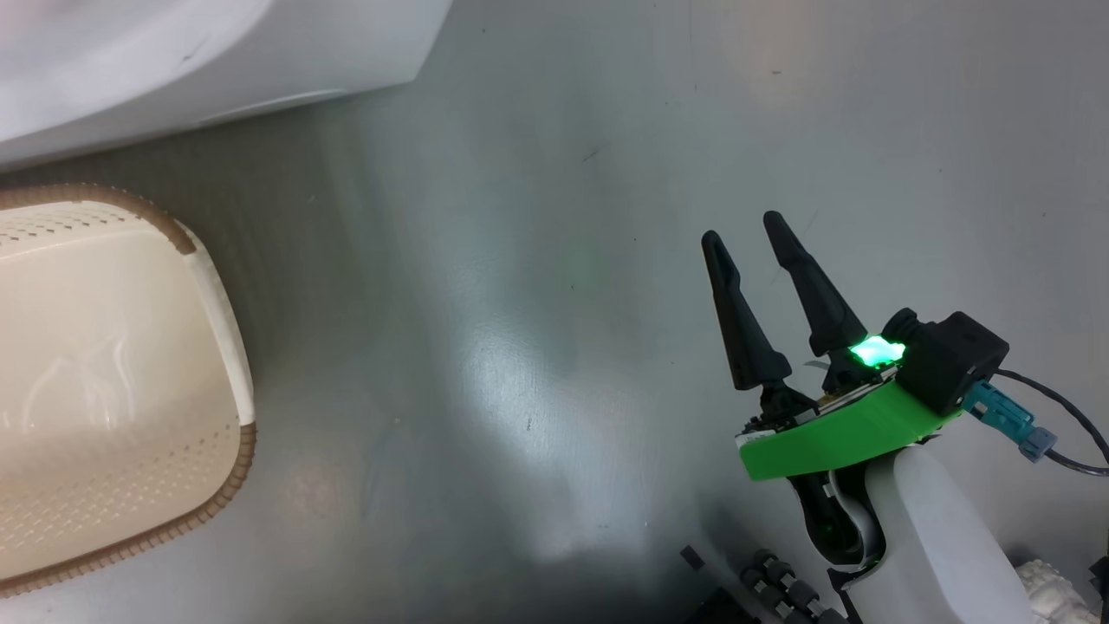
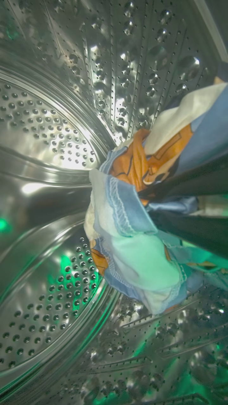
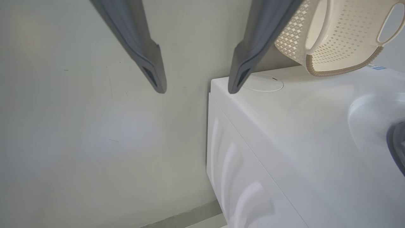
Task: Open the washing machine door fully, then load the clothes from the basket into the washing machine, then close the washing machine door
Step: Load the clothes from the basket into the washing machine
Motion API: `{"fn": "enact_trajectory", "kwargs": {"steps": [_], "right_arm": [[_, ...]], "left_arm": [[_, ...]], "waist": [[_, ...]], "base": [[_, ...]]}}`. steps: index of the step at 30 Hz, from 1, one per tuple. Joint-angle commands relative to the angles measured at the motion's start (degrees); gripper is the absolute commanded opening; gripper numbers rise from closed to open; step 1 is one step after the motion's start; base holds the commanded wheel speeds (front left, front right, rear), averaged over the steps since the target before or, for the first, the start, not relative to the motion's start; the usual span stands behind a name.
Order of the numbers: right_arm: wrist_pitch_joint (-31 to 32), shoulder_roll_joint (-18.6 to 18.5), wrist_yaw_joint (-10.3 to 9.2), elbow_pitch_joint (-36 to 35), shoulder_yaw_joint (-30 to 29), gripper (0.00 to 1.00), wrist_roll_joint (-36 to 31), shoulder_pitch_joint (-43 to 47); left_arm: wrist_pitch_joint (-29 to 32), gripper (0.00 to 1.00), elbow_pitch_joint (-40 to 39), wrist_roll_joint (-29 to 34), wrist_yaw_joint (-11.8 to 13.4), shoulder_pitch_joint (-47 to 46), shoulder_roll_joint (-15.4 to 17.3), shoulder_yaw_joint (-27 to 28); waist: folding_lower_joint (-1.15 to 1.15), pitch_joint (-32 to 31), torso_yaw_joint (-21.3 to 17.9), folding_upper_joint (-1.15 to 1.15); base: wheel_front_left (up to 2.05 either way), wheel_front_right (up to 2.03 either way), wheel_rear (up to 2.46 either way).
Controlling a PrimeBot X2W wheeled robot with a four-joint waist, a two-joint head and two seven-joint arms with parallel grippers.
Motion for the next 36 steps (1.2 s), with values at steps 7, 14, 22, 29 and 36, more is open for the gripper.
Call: {"fn": "enact_trajectory", "kwargs": {"steps": [7, 14, 22, 29, 36], "right_arm": [[-0.3, 0.1, 0.35, -0.5, 1.1, 1.0, 0.3, 1.2], [-0.3, 0.1, 0.35, -0.2, 0.3, 1.0, -0.2, 1.5], [-0.3, 0.1, 0.35, 0.8, -1.1, 1.0, -1.8, 2.4], [-0.3, 0.1, 0.35, 1.7, -2.1, 1.0, -2.7, 3.5], [-0.3, 0.1, 0.35, 1.9, -2.3, 1.0, -3.3, 4.1]], "left_arm": [[-3.4, 0.0, -0.6, -2.5, -0.2, -1.2, 3.9, -1.8], [-3.2, 1.0, 2.0, -6.0, -0.2, 1.6, 2.5, -4.0], [-4.2, 1.0, 1.8, -6.6, 0.2, 7.6, -0.8, -2.7], [-4.2, 1.0, -6.3, -4.3, 1.8, 15.4, -3.8, 2.8], [-4.2, 1.0, -14.4, -1.2, 2.5, 25.2, -6.9, 7.3]], "waist": [[0.0, -1.1, 0.4, 0.0], [0.0, -3.3, 1.5, 0.0], [0.0, -7.5, 3.7, 0.0], [0.0, -10.4, 5.4, 0.0], [0.0, -12.1, 6.1, 0.0]], "base": [[0.0, 0.0, 0.0], [0.0, 0.0, 0.0], [0.0, 0.0, 0.0], [0.0, 0.0, 0.0], [0.0, 0.0, 0.0]]}}
